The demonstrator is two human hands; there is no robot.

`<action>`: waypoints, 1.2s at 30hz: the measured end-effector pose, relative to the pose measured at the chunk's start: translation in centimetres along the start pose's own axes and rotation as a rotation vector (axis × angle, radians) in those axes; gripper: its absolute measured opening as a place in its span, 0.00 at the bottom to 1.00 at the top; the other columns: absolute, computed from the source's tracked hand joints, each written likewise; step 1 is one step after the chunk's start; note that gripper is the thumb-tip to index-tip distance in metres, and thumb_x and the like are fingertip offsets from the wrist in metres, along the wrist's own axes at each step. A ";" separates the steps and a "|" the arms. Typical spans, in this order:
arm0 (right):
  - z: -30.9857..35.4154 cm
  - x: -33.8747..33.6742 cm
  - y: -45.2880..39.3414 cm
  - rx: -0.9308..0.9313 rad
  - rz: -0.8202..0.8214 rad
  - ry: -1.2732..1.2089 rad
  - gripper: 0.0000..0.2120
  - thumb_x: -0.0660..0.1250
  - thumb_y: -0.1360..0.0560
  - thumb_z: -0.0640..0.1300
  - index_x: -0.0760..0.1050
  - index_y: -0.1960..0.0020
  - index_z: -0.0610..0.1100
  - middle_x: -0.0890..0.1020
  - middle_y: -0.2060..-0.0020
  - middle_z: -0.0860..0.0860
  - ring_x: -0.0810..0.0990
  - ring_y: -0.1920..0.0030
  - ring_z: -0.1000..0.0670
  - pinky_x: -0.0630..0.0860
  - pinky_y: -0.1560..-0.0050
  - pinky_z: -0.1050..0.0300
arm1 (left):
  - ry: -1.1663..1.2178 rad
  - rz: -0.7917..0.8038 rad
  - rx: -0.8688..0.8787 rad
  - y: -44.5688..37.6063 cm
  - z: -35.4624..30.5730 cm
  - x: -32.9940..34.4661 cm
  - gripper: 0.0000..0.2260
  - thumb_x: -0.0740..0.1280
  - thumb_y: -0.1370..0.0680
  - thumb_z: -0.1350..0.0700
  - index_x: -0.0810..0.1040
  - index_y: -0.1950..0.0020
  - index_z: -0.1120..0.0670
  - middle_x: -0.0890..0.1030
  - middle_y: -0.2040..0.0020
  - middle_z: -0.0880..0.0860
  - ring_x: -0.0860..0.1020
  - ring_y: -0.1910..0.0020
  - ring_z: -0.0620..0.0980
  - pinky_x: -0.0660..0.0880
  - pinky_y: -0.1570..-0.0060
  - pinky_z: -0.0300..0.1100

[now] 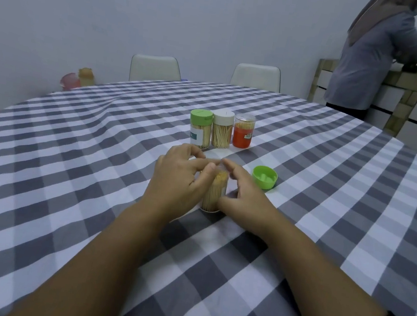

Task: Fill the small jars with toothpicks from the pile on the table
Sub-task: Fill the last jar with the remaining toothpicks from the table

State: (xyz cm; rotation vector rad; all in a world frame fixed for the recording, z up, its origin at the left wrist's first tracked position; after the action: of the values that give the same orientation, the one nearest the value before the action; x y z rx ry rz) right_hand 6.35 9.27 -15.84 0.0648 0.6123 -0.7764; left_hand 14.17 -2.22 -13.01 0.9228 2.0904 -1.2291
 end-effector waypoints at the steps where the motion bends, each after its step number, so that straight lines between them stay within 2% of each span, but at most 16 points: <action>1: 0.0 -0.5 -0.1 0.001 -0.058 0.063 0.34 0.67 0.28 0.41 0.57 0.26 0.53 0.64 0.29 0.51 0.67 0.35 0.49 0.68 0.33 0.45 | 0.005 0.008 0.007 0.1 0.1 0.0 0.21 0.51 0.23 0.42 0.76 0.35 0.42 0.69 0.44 0.44 0.65 0.38 0.44 0.59 0.41 0.43; 4: -0.4 -1.9 -0.4 0.071 -0.236 0.434 0.32 0.64 0.27 0.43 0.57 0.25 0.49 0.60 0.27 0.50 0.56 0.27 0.48 0.58 0.29 0.48 | -0.041 0.105 0.025 0.2 0.2 0.2 0.23 0.48 0.25 0.42 0.73 0.34 0.38 0.68 0.34 0.45 0.60 0.33 0.43 0.55 0.38 0.44; 7: -2.3 -2.6 -0.6 0.268 -0.248 0.648 0.30 0.60 0.23 0.51 0.55 0.25 0.47 0.53 0.24 0.46 0.51 0.25 0.44 0.55 0.28 0.45 | -0.100 0.169 0.029 0.3 0.1 0.1 0.24 0.47 0.25 0.41 0.73 0.34 0.38 0.66 0.29 0.45 0.58 0.30 0.44 0.55 0.34 0.48; 9: -3.1 -2.7 -0.8 0.336 -0.246 0.694 0.27 0.59 0.23 0.56 0.60 0.27 0.46 0.54 0.24 0.44 0.52 0.25 0.43 0.56 0.29 0.44 | -0.105 0.185 0.034 0.4 0.2 0.1 0.25 0.47 0.26 0.40 0.70 0.32 0.38 0.64 0.28 0.45 0.58 0.29 0.45 0.55 0.31 0.50; 11: -3.4 -2.6 -1.0 0.341 -0.258 0.708 0.24 0.59 0.22 0.57 0.66 0.31 0.45 0.57 0.25 0.43 0.55 0.26 0.43 0.58 0.30 0.45 | -0.074 0.207 0.013 0.5 0.4 0.3 0.26 0.51 0.26 0.36 0.62 0.27 0.37 0.62 0.26 0.45 0.58 0.27 0.47 0.56 0.30 0.53; 13: -3.3 -2.7 -1.1 0.330 -0.278 0.693 0.21 0.60 0.22 0.57 0.71 0.35 0.46 0.60 0.27 0.43 0.59 0.28 0.43 0.60 0.31 0.45 | 0.014 0.243 -0.069 0.5 0.8 0.7 0.34 0.61 0.27 0.32 0.51 0.24 0.36 0.61 0.24 0.45 0.59 0.27 0.48 0.58 0.29 0.56; 15: -3.0 -2.8 -1.0 0.300 -0.290 0.658 0.17 0.61 0.22 0.55 0.74 0.39 0.46 0.68 0.32 0.44 0.66 0.33 0.44 0.64 0.35 0.47 | 0.113 0.293 -0.180 0.6 1.3 1.2 0.43 0.68 0.32 0.33 0.46 0.24 0.37 0.64 0.26 0.45 0.64 0.29 0.50 0.61 0.30 0.58; 17: -2.3 -2.8 -0.9 0.247 -0.278 0.618 0.15 0.63 0.23 0.53 0.76 0.41 0.46 0.73 0.39 0.47 0.70 0.39 0.46 0.65 0.40 0.50 | 0.175 0.360 -0.268 0.7 1.9 1.8 0.46 0.72 0.33 0.36 0.48 0.23 0.39 0.68 0.28 0.47 0.68 0.31 0.51 0.64 0.31 0.58; 19: -1.4 -2.5 -0.6 0.160 -0.269 0.550 0.15 0.67 0.25 0.50 0.72 0.40 0.47 0.73 0.40 0.49 0.71 0.41 0.47 0.66 0.41 0.52 | 0.252 0.363 -0.323 0.8 2.4 2.1 0.44 0.75 0.35 0.38 0.55 0.25 0.42 0.72 0.32 0.49 0.71 0.34 0.50 0.68 0.34 0.55; 21: -0.3 -2.1 -0.2 0.066 -0.253 0.465 0.21 0.70 0.27 0.46 0.67 0.37 0.49 0.71 0.39 0.50 0.71 0.41 0.47 0.68 0.41 0.53 | 0.295 0.316 -0.337 0.9 2.6 2.1 0.36 0.76 0.36 0.39 0.64 0.32 0.43 0.77 0.37 0.47 0.74 0.39 0.47 0.72 0.37 0.51; 23: 0.8 -1.6 0.3 -0.043 -0.234 0.407 0.28 0.71 0.28 0.42 0.62 0.32 0.50 0.68 0.36 0.51 0.69 0.38 0.47 0.70 0.39 0.53 | 0.314 0.304 -0.345 1.0 2.7 2.2 0.30 0.76 0.36 0.40 0.66 0.40 0.43 0.78 0.41 0.45 0.76 0.42 0.45 0.74 0.40 0.49; 26: 1.9 -1.5 0.9 -0.199 -0.259 0.333 0.36 0.71 0.29 0.40 0.57 0.28 0.52 0.67 0.34 0.51 0.68 0.36 0.50 0.69 0.35 0.52 | 0.366 0.302 -0.353 0.9 2.8 2.4 0.27 0.76 0.34 0.42 0.67 0.41 0.44 0.78 0.42 0.44 0.77 0.44 0.45 0.76 0.42 0.48; 29: 2.2 -1.7 1.0 -0.219 -0.268 0.140 0.39 0.72 0.29 0.40 0.53 0.27 0.54 0.68 0.36 0.52 0.69 0.38 0.54 0.70 0.45 0.66 | 0.404 0.297 -0.347 0.9 2.7 2.3 0.26 0.75 0.32 0.45 0.67 0.39 0.46 0.78 0.42 0.46 0.77 0.44 0.46 0.77 0.44 0.47; 32: 2.3 -1.5 0.7 -0.214 -0.275 -0.011 0.33 0.72 0.28 0.43 0.59 0.29 0.52 0.71 0.36 0.54 0.71 0.38 0.55 0.71 0.46 0.66 | 0.424 0.292 -0.321 1.0 2.6 2.3 0.24 0.74 0.32 0.44 0.68 0.41 0.45 0.79 0.45 0.45 0.78 0.46 0.44 0.78 0.45 0.46; 36: 2.8 -0.7 0.7 -0.251 -0.220 0.002 0.19 0.70 0.26 0.44 0.72 0.37 0.49 0.71 0.43 0.60 0.71 0.42 0.58 0.71 0.46 0.70 | 0.468 0.327 -0.290 1.4 2.2 2.5 0.26 0.75 0.33 0.45 0.69 0.39 0.45 0.80 0.46 0.45 0.78 0.47 0.43 0.77 0.45 0.47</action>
State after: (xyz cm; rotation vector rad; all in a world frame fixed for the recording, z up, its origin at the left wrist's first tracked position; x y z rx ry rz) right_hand 7.83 9.43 -13.25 -0.2355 0.7225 -0.9061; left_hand 13.89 -2.96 -16.51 1.4430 2.2600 -0.5593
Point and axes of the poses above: each hand's wrist, its own y-axis away from the middle knuckle, its own x-axis out of the palm, z = x × y, the point moved 4 cm from there along -y, towards the middle knuckle
